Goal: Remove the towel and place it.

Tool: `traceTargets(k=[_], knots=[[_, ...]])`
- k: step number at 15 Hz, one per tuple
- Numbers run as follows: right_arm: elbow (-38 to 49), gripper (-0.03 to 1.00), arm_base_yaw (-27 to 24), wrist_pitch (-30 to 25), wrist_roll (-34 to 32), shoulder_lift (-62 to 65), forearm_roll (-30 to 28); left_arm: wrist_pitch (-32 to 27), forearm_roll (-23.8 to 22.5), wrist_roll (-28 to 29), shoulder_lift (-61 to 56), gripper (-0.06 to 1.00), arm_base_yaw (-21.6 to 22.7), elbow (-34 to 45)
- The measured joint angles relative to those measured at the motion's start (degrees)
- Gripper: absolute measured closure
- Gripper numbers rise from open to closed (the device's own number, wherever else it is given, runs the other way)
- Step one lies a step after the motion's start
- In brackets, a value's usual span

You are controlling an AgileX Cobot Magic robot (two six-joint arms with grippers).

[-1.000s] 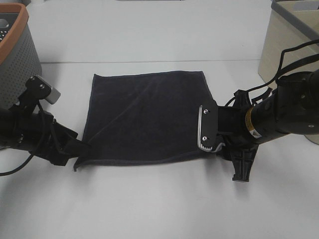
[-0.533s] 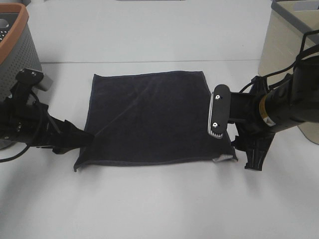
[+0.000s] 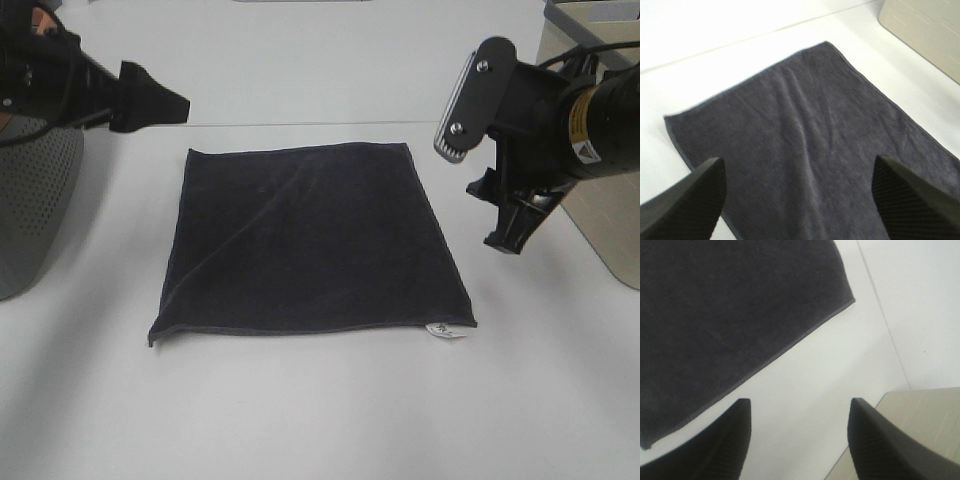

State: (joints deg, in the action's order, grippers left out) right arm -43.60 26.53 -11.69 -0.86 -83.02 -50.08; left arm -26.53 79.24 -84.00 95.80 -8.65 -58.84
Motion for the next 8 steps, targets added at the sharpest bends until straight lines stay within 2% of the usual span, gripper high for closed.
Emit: traceTargets(k=[2, 4, 5, 8], knots=[[-3.9, 0.39, 0.0, -0.11, -2.75, 0.0, 0.17, 4.3, -12.15, 10.08, 0.0, 0.2, 0.0, -6.88], [-8.59, 0.39, -0.06, -1.2, -6.76, 0.0, 0.23, 10.43, -26.07, 23.72, 0.0, 0.2, 0.0, -12.89], [-9.97, 0.39, -0.06, -1.95, -7.96, 0.0, 0.23, 11.69, -30.02, 27.73, 0.0, 0.2, 0.0, -14.27], [-17.76, 0.39, -0.06, -9.05, -16.9, 0.0, 0.29, 14.21, -52.6, 50.65, 0.0, 0.2, 0.29, -19.94]])
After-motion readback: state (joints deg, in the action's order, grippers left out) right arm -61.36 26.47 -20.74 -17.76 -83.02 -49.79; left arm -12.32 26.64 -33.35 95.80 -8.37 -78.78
